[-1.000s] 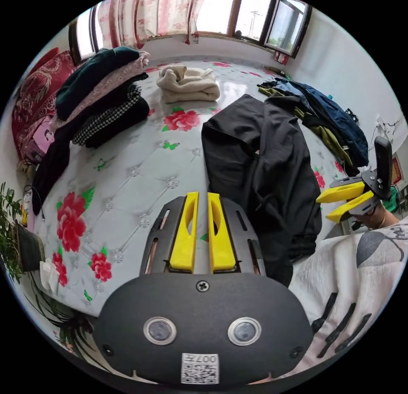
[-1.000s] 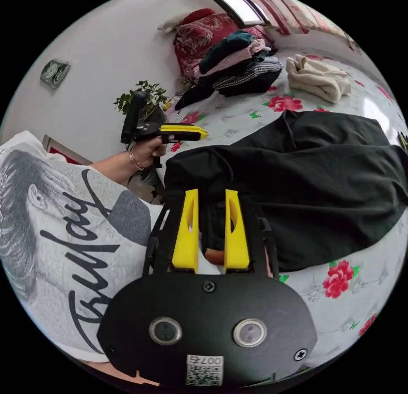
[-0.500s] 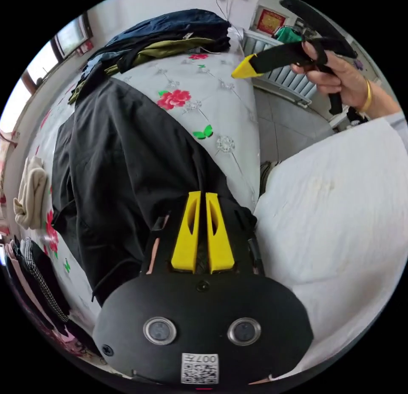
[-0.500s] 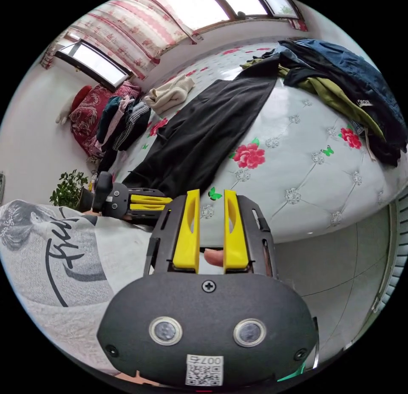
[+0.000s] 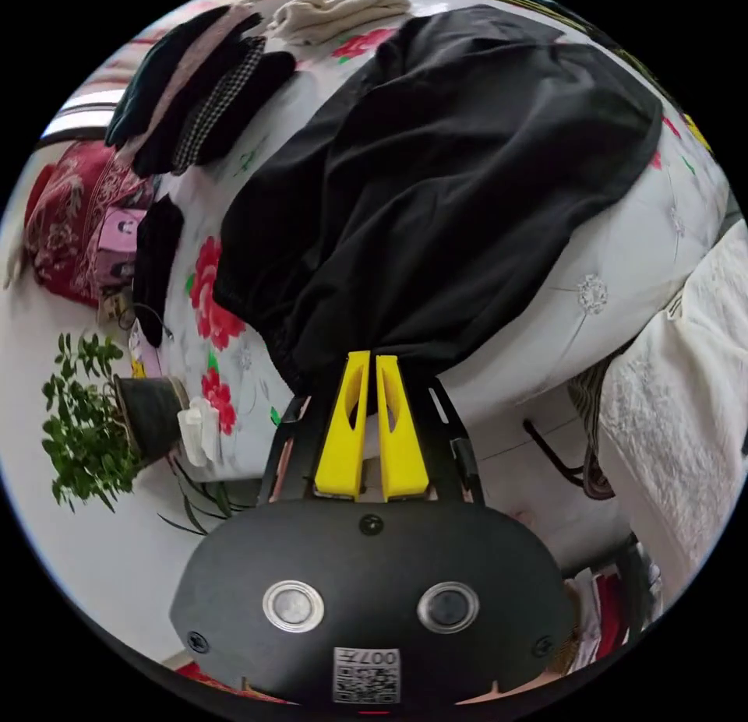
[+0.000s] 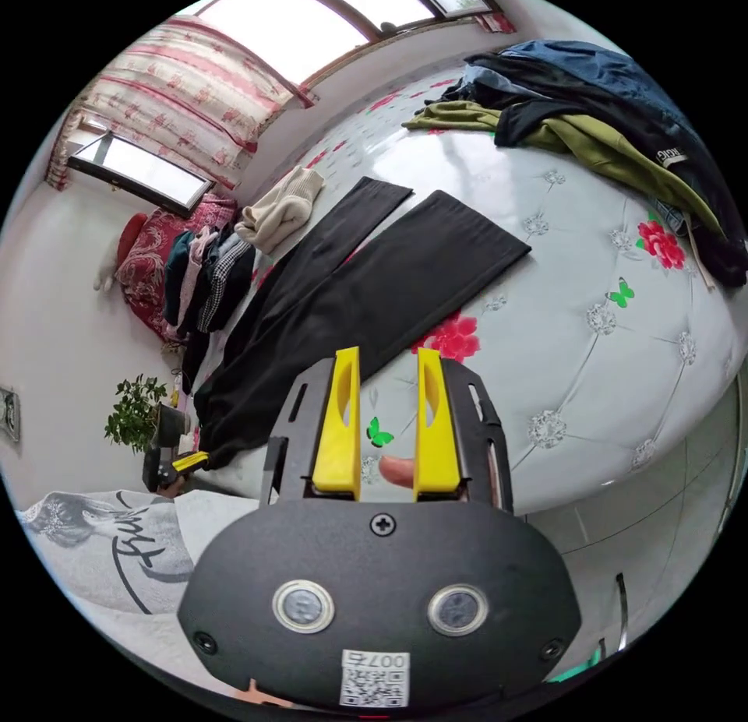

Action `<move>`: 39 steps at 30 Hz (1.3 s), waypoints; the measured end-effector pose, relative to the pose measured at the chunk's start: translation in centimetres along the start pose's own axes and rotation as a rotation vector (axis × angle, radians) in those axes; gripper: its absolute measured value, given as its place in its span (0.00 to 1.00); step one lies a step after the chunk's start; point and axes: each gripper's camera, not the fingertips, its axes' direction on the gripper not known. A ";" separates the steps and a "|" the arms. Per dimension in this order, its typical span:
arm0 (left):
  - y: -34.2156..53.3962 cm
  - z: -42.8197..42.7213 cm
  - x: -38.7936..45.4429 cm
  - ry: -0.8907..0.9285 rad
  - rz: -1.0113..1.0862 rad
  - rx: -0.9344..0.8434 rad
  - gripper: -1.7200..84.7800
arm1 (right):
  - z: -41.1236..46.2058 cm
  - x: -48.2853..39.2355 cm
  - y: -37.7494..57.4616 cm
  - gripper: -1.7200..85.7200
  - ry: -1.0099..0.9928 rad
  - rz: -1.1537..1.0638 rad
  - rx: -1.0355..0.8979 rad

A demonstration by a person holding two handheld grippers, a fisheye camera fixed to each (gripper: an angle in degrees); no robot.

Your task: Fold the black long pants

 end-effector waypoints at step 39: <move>6.1 -3.5 -37.4 0.344 -0.684 0.333 0.09 | 7.1 -10.3 -10.0 0.12 0.253 -0.241 0.002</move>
